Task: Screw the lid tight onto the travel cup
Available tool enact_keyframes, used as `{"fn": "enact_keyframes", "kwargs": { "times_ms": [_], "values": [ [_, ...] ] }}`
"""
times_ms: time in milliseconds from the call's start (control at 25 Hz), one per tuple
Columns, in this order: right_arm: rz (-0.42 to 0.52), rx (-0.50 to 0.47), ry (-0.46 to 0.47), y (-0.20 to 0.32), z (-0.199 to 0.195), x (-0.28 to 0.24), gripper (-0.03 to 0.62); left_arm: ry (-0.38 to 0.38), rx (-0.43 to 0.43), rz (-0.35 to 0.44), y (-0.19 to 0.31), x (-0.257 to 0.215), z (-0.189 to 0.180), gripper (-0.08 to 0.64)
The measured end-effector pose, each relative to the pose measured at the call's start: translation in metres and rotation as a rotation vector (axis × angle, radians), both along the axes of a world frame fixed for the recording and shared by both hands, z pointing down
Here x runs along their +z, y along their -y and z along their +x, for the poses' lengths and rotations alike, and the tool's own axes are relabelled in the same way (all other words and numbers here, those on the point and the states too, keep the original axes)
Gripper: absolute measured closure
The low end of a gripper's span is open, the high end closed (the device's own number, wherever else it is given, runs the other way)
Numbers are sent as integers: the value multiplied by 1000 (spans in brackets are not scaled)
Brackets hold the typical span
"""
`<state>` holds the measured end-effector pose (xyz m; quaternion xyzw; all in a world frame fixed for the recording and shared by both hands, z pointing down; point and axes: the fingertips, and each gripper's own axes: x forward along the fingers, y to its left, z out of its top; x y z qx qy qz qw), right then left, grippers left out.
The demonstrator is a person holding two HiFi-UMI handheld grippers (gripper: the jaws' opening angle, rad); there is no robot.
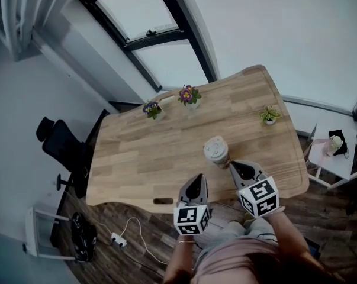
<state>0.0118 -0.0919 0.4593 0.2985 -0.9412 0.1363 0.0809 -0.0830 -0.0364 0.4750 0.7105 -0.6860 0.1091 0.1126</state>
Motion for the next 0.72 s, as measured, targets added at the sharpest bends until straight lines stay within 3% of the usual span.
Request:
{"fn": "enact_keyframes", "kwargs": {
  "times_ms": [120,440,720],
  "values": [
    [23,17,-3,-1,3,-10,592,-41,-7,18,-2,-12,1,558],
    [76,86,-40,-9,7,-26,592,6,62,56,-14,-41,0,558],
    [99,127,-51,-27,8,-46,592,-20,87,93,-27,-67,-7,558]
  ]
}}
